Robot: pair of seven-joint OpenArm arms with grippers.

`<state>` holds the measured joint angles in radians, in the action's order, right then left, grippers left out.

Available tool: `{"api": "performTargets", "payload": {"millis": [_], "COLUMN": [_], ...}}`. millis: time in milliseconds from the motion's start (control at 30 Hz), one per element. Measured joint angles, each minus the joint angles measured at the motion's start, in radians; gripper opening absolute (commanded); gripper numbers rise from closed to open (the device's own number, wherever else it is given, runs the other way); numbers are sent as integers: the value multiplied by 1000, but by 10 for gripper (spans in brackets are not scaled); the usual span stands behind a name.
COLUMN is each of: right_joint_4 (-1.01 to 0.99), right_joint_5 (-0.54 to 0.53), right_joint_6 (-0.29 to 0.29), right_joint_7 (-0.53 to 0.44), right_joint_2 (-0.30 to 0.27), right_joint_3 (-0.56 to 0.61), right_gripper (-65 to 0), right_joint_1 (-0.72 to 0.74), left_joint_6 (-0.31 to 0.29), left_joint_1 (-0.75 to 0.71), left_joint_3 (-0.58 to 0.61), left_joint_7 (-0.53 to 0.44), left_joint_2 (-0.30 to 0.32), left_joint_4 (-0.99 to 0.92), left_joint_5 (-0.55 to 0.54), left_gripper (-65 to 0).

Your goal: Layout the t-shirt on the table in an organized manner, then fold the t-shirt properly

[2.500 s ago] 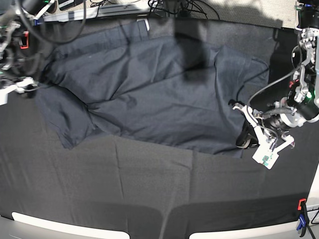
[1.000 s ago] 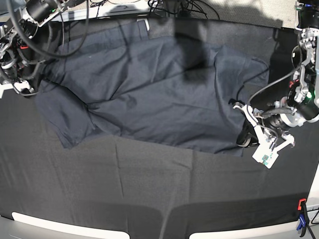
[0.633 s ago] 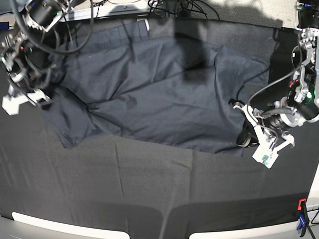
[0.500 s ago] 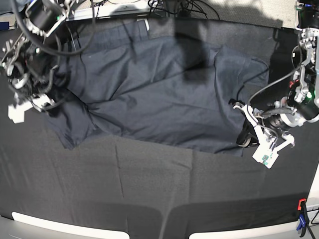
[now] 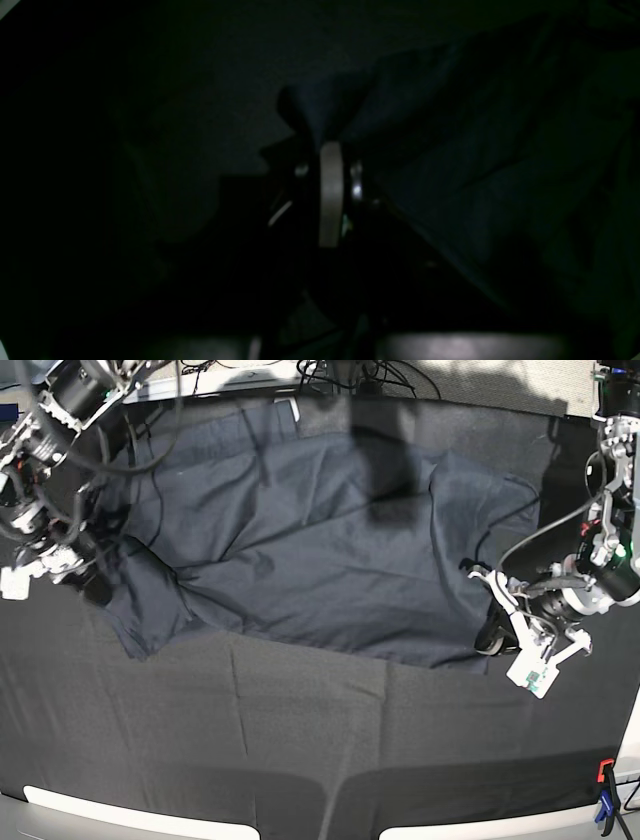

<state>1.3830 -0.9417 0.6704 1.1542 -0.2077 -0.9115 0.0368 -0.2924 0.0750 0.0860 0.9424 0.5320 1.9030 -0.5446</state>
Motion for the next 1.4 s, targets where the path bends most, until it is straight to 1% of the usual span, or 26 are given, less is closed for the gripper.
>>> {"api": "performTargets", "payload": {"millis": [33,133,333,433,567,667,767,867,933,1133,1333,1400], "right_joint_4": [0,0,0,0,0,-1,-3,-35,-65,-119,-119,-119], "right_joint_5": [3,67,110,102,128,130,132,183,192,203,201,166], "right_joint_6": [0,0,0,0,0,0,0,0,0,0,0,0], "right_joint_7": [0,-1,-6,-11,-51,-55,-80,-126,-138,-140,-106,-105], "right_joint_2": [0,1,18,13,23,21,19,19,19,19,19,19], "right_joint_3": [2,-9,-182,-214,-215,-212,-192,-156,-140,-135,-132,-128], "right_gripper": [-447,-447,-447,-447,-447,-447,-447,-447,-447,-447,-447,-447], "right_joint_1": [-5,-6,-19,-69,-122,-120,-108,-103,-105,-63,-12,-8], "left_joint_6": [0,0,0,0,0,0,0,0,0,0,0,0], "left_joint_1": [0,0,0,0,0,0,0,0,0,0,0,0], "left_joint_3": [0,0,0,0,0,0,0,0,0,0,0,0], "left_joint_7": [0,0,0,0,0,0,0,0,0,0,0,0], "left_joint_2": [0,0,0,0,0,0,0,0,0,0,0,0], "left_joint_4": [0,0,0,0,0,0,0,0,0,0,0,0], "left_joint_5": [0,0,0,0,0,0,0,0,-1,0,0,0], "left_gripper": [-650,-650,-650,-650,-650,-650,-650,-650,-650,-650,-650,-650]}}
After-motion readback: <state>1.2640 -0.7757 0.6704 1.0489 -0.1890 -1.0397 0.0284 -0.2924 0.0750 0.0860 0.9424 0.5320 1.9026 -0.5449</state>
